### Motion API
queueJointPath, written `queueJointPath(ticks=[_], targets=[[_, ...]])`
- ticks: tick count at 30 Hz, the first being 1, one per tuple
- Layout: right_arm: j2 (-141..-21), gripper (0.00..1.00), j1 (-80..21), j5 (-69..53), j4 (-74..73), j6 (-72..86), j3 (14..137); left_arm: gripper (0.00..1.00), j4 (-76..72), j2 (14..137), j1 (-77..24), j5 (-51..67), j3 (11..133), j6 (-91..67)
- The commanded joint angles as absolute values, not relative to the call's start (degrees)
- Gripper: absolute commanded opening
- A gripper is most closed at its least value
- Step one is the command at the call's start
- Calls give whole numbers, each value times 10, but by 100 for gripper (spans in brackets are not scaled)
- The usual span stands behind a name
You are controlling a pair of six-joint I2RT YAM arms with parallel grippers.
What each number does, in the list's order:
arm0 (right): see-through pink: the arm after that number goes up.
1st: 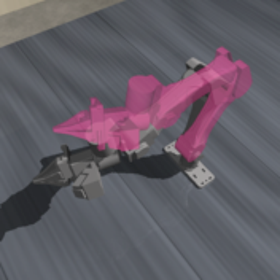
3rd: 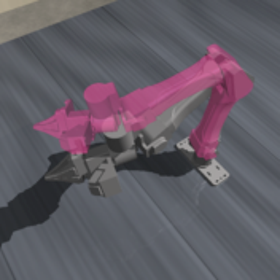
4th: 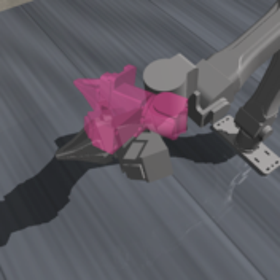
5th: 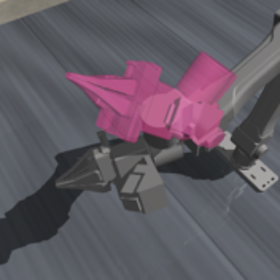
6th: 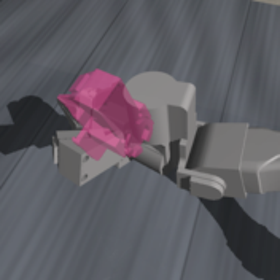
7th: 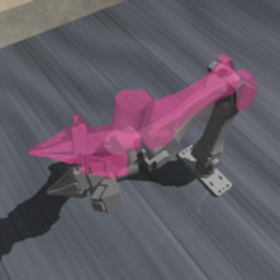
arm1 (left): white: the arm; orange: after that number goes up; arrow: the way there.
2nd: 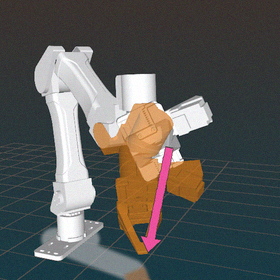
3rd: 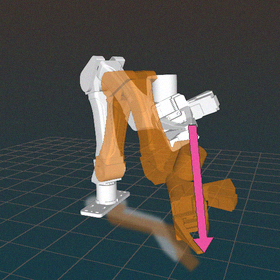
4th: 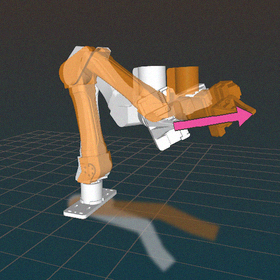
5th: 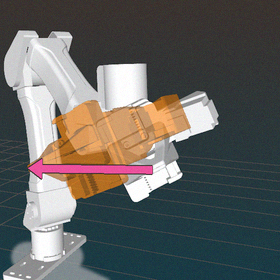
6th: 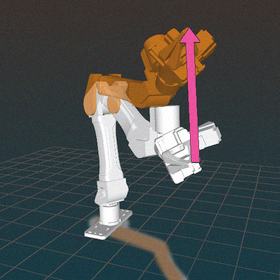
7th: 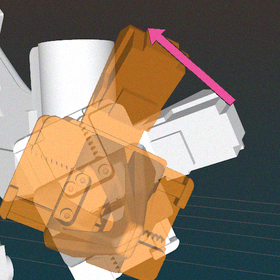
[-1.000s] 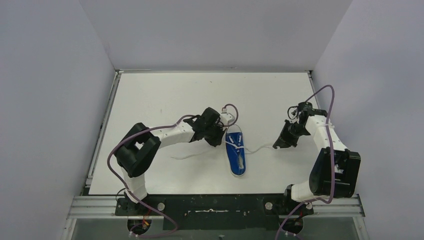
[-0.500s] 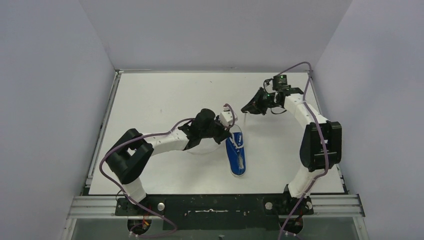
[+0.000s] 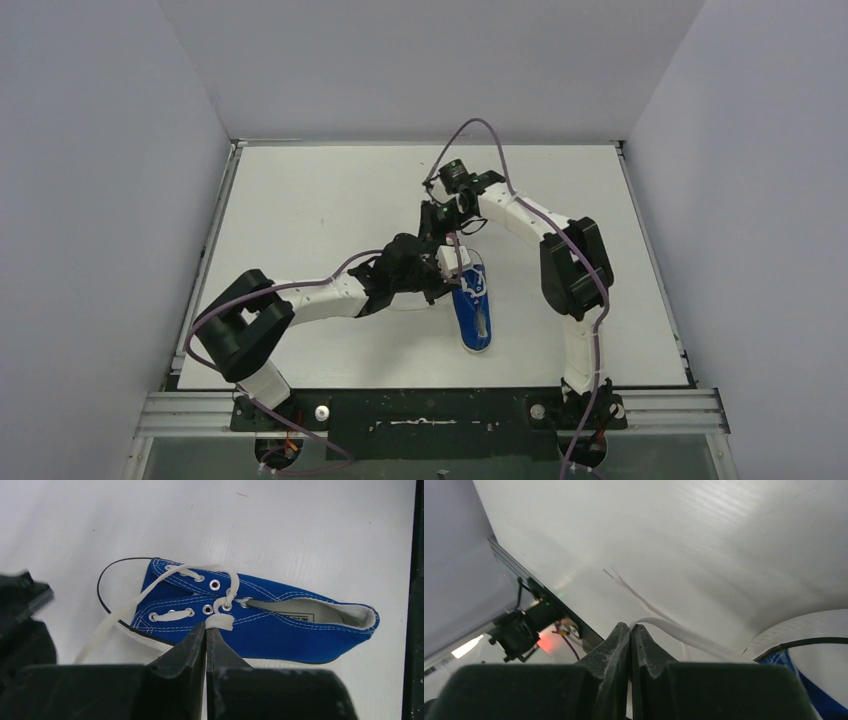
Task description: Tie the shoes
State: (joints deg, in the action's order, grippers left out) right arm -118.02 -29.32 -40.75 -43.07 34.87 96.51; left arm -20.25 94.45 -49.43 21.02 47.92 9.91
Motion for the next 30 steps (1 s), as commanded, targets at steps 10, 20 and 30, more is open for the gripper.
queueJointPath(ticks=[10, 20, 30], targets=[[-1164, 25, -375, -430, -531, 204, 895, 0, -272, 908, -501, 270, 450, 117], [-1054, 70, -248, -375, -532, 237, 890, 0, -255, 921, -494, 267, 457, 44], [-795, 74, -189, -168, -389, 139, 638, 0, -147, 1015, -441, 340, 572, -95]])
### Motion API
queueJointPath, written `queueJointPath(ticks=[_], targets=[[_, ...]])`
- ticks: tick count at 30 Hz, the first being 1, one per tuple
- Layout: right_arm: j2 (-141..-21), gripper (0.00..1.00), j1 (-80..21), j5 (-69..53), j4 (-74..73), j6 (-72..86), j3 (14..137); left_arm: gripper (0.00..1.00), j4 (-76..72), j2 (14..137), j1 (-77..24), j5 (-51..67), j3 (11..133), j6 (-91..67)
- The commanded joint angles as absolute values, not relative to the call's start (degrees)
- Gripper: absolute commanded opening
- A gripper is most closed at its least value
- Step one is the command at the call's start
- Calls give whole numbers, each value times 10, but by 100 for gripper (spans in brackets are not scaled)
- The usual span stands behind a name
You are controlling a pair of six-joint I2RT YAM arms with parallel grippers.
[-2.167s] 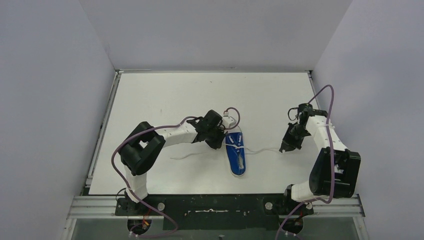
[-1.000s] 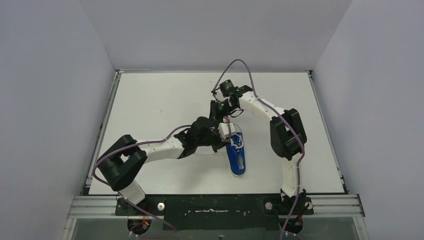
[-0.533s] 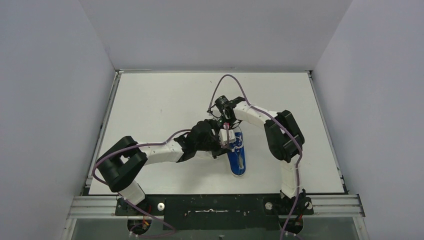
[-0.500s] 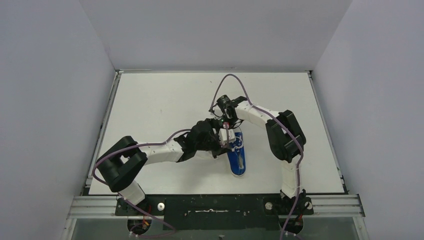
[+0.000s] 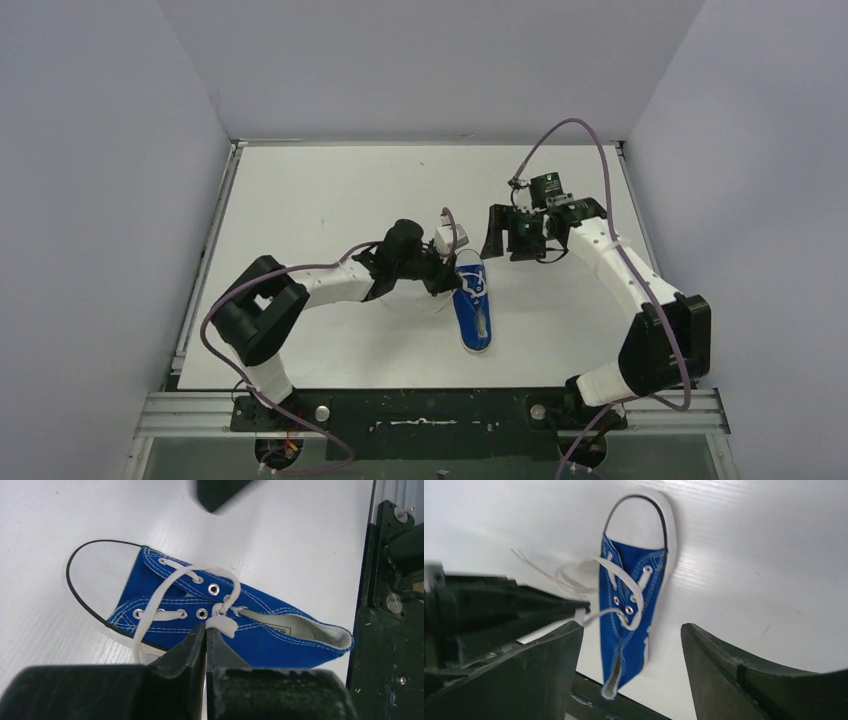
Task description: Tie the shoes
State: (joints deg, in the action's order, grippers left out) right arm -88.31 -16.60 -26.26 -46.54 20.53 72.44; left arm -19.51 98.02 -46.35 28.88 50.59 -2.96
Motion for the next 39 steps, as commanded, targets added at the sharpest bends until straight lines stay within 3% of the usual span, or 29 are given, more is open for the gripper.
queueJointPath(ticks=[1, 6, 12, 19, 26, 39], targets=[[-762, 74, -192, -159, -365, 128, 610, 0, -123, 1027, -438, 343, 590, -105], [-588, 73, -229, -168, -240, 89, 477, 0, -81, 1071, -414, 370, 632, -164], [-493, 72, -425, -153, -109, 5, 371, 0, -108, 1093, -403, 410, 641, -216], [-653, 69, -582, -38, -19, -60, 388, 0, -92, 1129, -396, 464, 677, -245], [-789, 52, -591, 51, 83, -37, 411, 0, -71, 1130, -395, 461, 681, -231], [-877, 46, -594, 72, 158, -72, 397, 0, -1, 1147, -381, 483, 708, -145]])
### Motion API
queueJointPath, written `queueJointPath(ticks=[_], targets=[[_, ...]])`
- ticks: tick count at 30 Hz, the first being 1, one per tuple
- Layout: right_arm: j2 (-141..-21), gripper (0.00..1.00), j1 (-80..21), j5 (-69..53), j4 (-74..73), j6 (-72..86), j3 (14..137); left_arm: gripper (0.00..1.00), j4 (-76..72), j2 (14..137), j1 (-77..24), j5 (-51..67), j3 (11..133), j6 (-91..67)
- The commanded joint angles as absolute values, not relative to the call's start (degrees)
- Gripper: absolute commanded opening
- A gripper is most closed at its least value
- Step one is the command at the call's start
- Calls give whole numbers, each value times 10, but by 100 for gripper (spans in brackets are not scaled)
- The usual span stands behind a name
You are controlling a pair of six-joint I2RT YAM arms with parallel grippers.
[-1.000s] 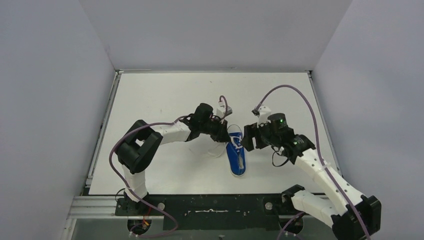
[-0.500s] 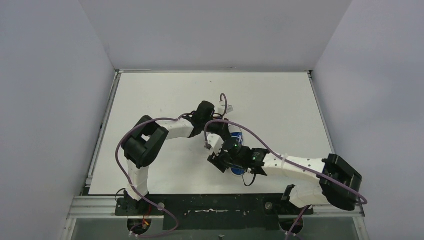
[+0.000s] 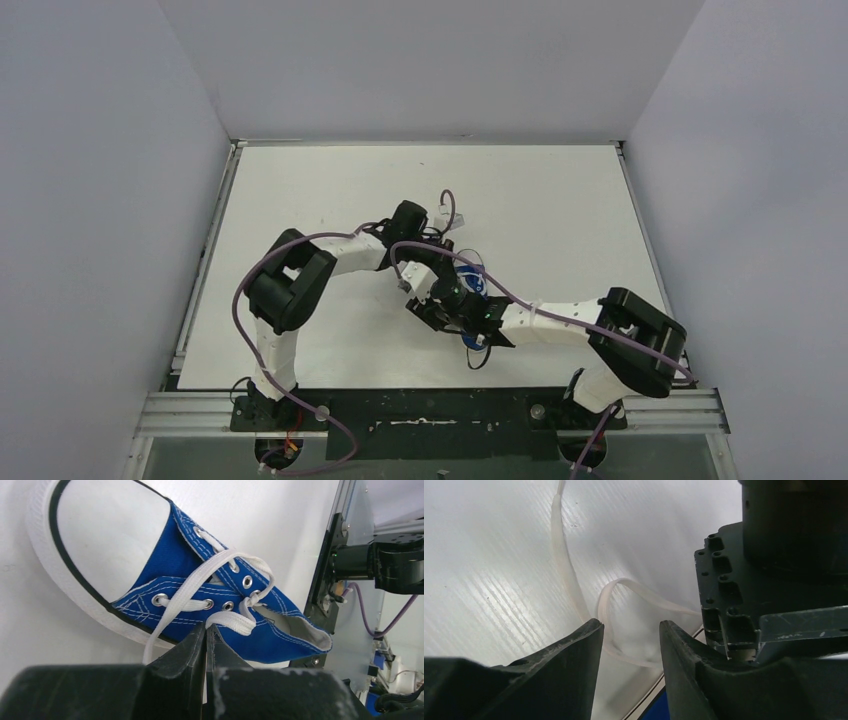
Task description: Tie the shoes
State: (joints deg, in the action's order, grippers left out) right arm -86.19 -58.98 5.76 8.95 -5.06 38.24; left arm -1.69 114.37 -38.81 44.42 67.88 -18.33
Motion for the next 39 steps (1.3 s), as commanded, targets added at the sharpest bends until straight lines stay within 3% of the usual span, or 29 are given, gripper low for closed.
queueJointPath(ticks=[1, 13, 16, 20, 24, 29, 34, 39], targets=[[-884, 46, -594, 72, 161, -78, 398, 0, 18, 1150, -379, 487, 710, -143], [-968, 49, -593, 62, 208, -85, 405, 0, 9, 1175, -368, 538, 716, -144], [-976, 34, -593, 67, 210, -87, 409, 0, 8, 1177, -368, 537, 717, -148], [-940, 0, -591, 9, 188, -92, 407, 0, 17, 1156, -364, 505, 704, -139], [-864, 0, -585, -78, 143, -72, 401, 0, 23, 1136, -356, 493, 695, -142], [-766, 0, -566, -153, 3, 82, 435, 0, -16, 1113, -356, 486, 683, -190], [-691, 0, -537, -136, -287, 279, 509, 0, -67, 1094, -366, 464, 666, -253], [-648, 0, -484, -117, -595, 350, 599, 0, -68, 1108, -389, 430, 685, -297]])
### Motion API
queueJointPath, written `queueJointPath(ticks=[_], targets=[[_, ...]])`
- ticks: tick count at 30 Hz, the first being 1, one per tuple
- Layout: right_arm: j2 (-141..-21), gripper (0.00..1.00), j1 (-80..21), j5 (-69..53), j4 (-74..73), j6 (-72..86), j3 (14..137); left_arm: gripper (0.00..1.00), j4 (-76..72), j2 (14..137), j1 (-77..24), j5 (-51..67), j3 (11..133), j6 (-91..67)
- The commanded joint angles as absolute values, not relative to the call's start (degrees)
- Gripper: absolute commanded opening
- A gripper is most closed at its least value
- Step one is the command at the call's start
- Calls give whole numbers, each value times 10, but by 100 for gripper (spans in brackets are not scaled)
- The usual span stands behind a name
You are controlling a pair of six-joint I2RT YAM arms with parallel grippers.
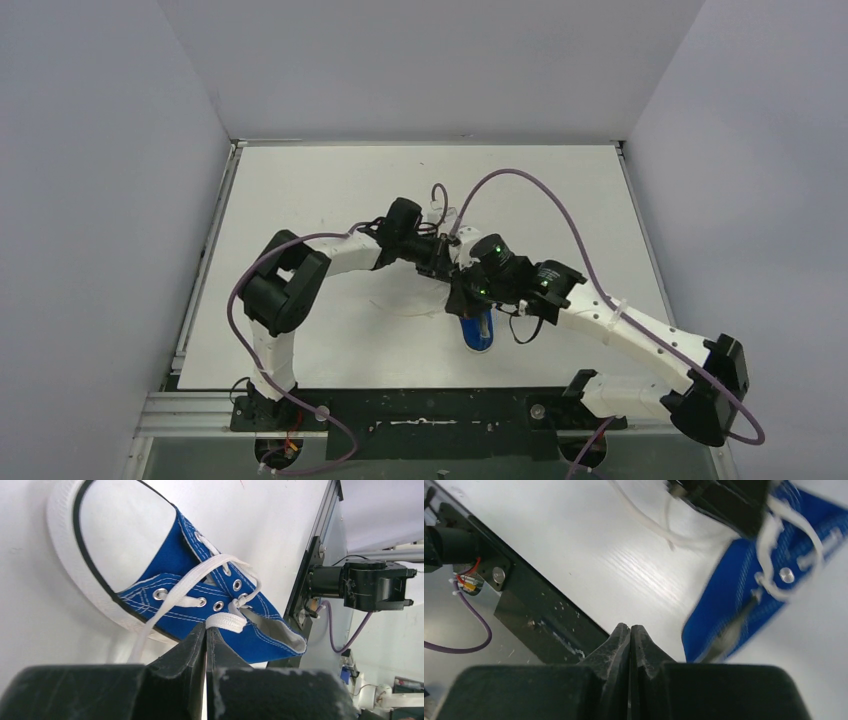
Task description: Tie the shoes
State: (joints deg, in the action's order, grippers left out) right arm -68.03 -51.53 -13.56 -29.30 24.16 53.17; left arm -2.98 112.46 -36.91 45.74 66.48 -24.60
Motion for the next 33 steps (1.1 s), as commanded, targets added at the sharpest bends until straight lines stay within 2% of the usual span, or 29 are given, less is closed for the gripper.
queueJointPath(ticks=[1, 4, 6, 7, 9, 10, 11, 14, 20, 25, 33], targets=[[-643, 0, -476, -91, -655, 362, 616, 0, -70, 1109, -391, 423, 687, -306], [-609, 0, -465, -47, -741, 369, 641, 0, -102, 1105, -394, 406, 680, -336], [-570, 0, -466, -98, -674, 308, 613, 0, -92, 1103, -393, 401, 686, -336], [-552, 5, -469, -109, -609, 282, 586, 0, -83, 1103, -392, 401, 690, -331], [-525, 35, -474, -87, -482, 253, 533, 0, -60, 1109, -391, 411, 700, -312], [-521, 44, -473, -77, -401, 224, 515, 0, -34, 1115, -390, 419, 712, -297], [-522, 48, -474, -71, -340, 193, 495, 0, 6, 1122, -389, 427, 728, -273], [-562, 52, -478, -80, -200, 111, 454, 0, 98, 1140, -387, 451, 767, -204], [-681, 52, -509, -54, -42, 66, 453, 0, 243, 1166, -380, 516, 854, -108], [-782, 52, -522, -54, 61, 51, 456, 0, 279, 1170, -379, 566, 871, -83], [-894, 40, -530, -74, 110, 24, 482, 0, 409, 1201, -353, 602, 913, 23]])
